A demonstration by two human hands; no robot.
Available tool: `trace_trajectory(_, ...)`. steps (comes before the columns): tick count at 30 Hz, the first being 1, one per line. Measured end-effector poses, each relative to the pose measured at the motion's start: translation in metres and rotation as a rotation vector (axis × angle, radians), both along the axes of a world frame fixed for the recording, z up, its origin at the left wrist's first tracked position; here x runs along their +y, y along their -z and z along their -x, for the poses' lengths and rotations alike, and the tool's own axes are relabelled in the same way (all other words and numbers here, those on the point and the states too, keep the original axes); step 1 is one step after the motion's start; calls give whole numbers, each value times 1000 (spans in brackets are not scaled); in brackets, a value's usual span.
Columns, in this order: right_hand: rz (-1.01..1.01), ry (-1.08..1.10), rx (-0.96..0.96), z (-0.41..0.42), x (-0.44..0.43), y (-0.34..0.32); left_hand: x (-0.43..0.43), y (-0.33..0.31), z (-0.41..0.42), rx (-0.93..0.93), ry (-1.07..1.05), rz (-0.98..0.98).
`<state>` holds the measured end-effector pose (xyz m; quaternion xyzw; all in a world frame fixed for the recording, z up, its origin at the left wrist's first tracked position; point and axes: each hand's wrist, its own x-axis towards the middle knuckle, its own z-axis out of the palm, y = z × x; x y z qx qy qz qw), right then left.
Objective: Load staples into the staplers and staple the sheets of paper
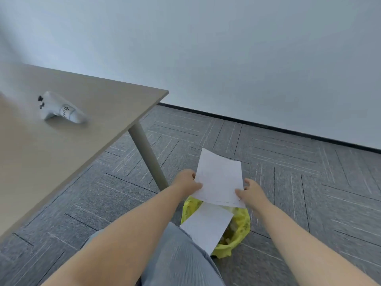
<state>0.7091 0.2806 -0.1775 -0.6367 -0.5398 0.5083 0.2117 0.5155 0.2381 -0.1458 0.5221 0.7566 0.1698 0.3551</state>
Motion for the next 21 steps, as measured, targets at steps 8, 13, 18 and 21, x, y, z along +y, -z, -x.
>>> trace_trajectory(8,140,-65,-228,-26,8,92,19,81,-19,145,133,256)
trace_trajectory(13,152,-114,-310,-27,14,124,18,113,-21,137,154,320)
trace_trajectory(18,218,-225,-330,-25,11,153,14,138,-17,104,185,454)
trace_trajectory(21,290,-342,-429,-28,5,166,6,148,-19,188,287,578)
